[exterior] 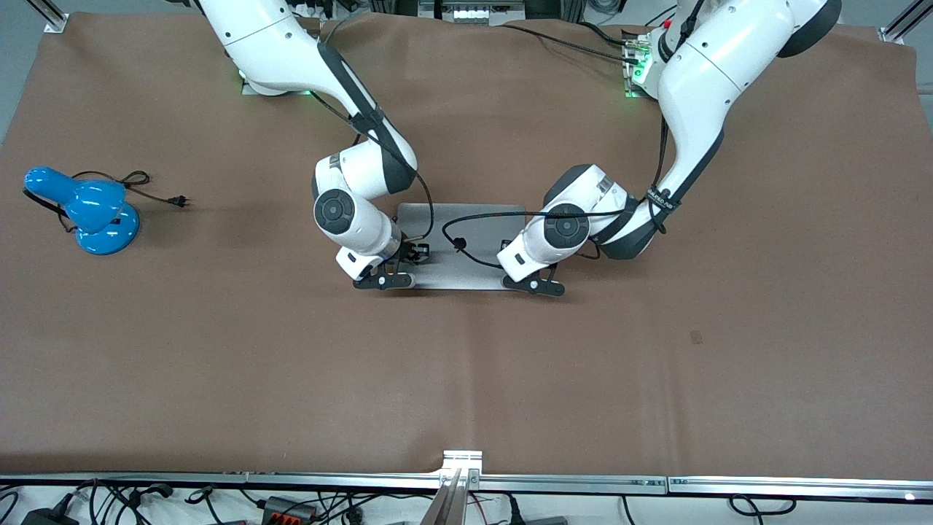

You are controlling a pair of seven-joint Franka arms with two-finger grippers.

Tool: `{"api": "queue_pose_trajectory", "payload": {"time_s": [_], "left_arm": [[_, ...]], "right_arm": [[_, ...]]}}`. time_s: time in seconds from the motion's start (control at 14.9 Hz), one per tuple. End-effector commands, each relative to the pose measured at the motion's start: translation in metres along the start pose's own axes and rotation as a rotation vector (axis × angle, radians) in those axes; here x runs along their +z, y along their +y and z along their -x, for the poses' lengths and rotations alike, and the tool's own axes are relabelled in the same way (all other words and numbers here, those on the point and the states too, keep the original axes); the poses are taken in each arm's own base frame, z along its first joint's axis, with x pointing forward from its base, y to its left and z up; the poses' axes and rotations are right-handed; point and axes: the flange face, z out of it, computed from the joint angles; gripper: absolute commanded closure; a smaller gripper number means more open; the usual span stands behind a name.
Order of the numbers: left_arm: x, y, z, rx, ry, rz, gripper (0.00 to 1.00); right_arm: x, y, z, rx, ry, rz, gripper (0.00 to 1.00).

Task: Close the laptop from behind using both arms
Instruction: 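Press the laptop lid down flat with both grippers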

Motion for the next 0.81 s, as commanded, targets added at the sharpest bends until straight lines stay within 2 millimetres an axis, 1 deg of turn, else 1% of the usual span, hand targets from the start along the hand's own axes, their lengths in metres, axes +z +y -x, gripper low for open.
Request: {"api": "queue_pose_trajectory", "payload": {"time_s": [0.0, 0.07, 0.13, 0.2, 0.27, 0.34, 0.4, 0.47, 0.54, 0.67, 0.74], "left_arm": [[-0.002, 0.008, -0.007, 0.001, 0.05, 0.007, 1.0], [-0.009, 0.008, -0.008, -0.005, 0.057, 0.006, 1.0], [-0.021, 0.001, -0.01, -0.013, 0.065, 0.001, 1.0], [-0.037, -0.004, -0.009, -0.013, 0.059, -0.023, 1.0], [-0.055, -0.004, -0.004, -0.006, 0.054, -0.049, 1.0], [-0.076, -0.006, 0.0, 0.008, 0.06, -0.074, 1.0], [-0.095, -0.015, -0.001, 0.01, 0.074, -0.086, 1.0], [-0.117, -0.036, -0.007, -0.007, 0.087, -0.079, 1.0], [-0.137, -0.044, -0.003, 0.0, 0.081, -0.075, 1.0], [-0.176, -0.064, 0.004, -0.014, 0.066, -0.064, 1.0], [-0.196, -0.073, 0.008, -0.023, 0.065, -0.055, 1.0]], "right_arm": [[0.009, -0.002, -0.002, -0.018, 0.0, 0.016, 1.0], [0.009, -0.002, -0.002, -0.028, 0.003, 0.026, 1.0], [0.007, -0.001, -0.003, -0.033, 0.006, 0.029, 1.0], [0.004, 0.002, -0.005, -0.038, 0.012, 0.035, 1.0], [-0.003, 0.005, -0.01, -0.051, 0.026, 0.046, 1.0], [-0.021, 0.011, -0.017, -0.06, 0.052, 0.065, 1.0], [-0.038, 0.013, -0.02, -0.064, 0.059, 0.073, 1.0], [-0.054, 0.015, -0.021, -0.058, 0.044, 0.077, 1.0], [-0.071, 0.019, -0.024, -0.05, 0.037, 0.081, 1.0], [-0.121, 0.03, -0.03, -0.074, 0.036, 0.133, 1.0], [-0.152, 0.035, -0.034, -0.092, 0.042, 0.169, 1.0]]}}
